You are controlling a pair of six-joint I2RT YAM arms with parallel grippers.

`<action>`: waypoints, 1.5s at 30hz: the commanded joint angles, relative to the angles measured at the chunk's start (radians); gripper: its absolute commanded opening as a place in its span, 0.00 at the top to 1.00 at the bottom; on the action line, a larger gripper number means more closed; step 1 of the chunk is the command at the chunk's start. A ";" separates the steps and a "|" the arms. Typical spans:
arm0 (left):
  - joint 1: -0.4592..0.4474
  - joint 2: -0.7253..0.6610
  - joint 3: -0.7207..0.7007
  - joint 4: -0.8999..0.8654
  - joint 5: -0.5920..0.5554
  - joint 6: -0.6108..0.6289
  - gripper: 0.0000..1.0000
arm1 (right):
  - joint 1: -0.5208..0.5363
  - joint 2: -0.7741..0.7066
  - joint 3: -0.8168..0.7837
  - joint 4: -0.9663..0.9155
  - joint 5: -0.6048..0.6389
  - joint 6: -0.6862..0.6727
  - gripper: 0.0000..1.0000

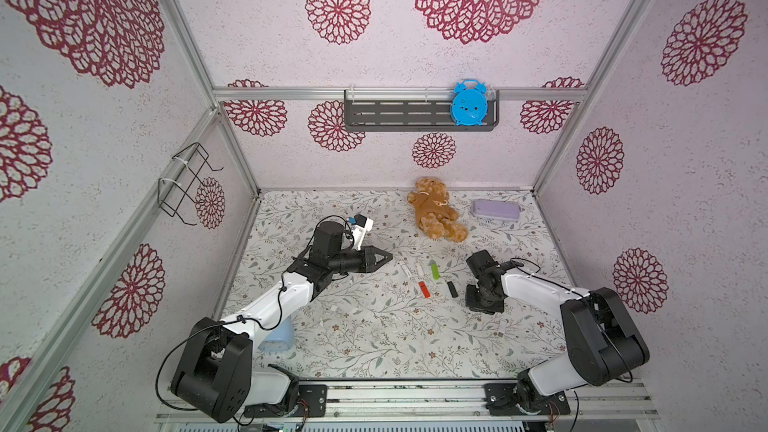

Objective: Close the usb drive cover
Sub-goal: Pick up the USB drive from the center of the board, then close the cover of the USB drive.

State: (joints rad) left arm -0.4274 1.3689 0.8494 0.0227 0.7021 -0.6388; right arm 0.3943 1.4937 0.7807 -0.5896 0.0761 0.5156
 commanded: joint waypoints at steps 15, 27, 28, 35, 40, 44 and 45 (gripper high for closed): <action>-0.007 0.088 0.088 -0.045 0.118 0.046 0.91 | 0.191 -0.388 0.079 0.186 -0.190 -0.510 0.80; -0.044 0.150 0.135 -0.084 0.197 0.069 0.91 | 0.444 -0.227 0.230 0.152 -0.009 -0.707 0.78; -0.045 0.153 0.137 -0.084 0.203 0.069 0.91 | 0.453 -0.214 0.243 0.154 0.004 -0.710 0.78; -0.053 0.163 0.146 -0.102 0.235 0.081 0.91 | 0.482 -0.173 0.288 0.177 0.030 -0.729 0.79; -0.057 0.174 0.164 -0.145 0.234 0.107 0.91 | 0.491 -0.161 0.307 0.169 0.032 -0.741 0.79; -0.060 0.181 0.169 -0.146 0.232 0.107 0.91 | 0.499 -0.153 0.321 0.161 0.030 -0.744 0.79; -0.060 0.182 0.169 -0.145 0.230 0.107 0.91 | 0.501 -0.151 0.325 0.159 0.031 -0.745 0.79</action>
State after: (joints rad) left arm -0.4755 1.5383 1.0000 -0.1001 0.9161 -0.5560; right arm 0.8803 1.3415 1.0637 -0.4366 0.1020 -0.2104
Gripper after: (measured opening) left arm 0.115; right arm 0.225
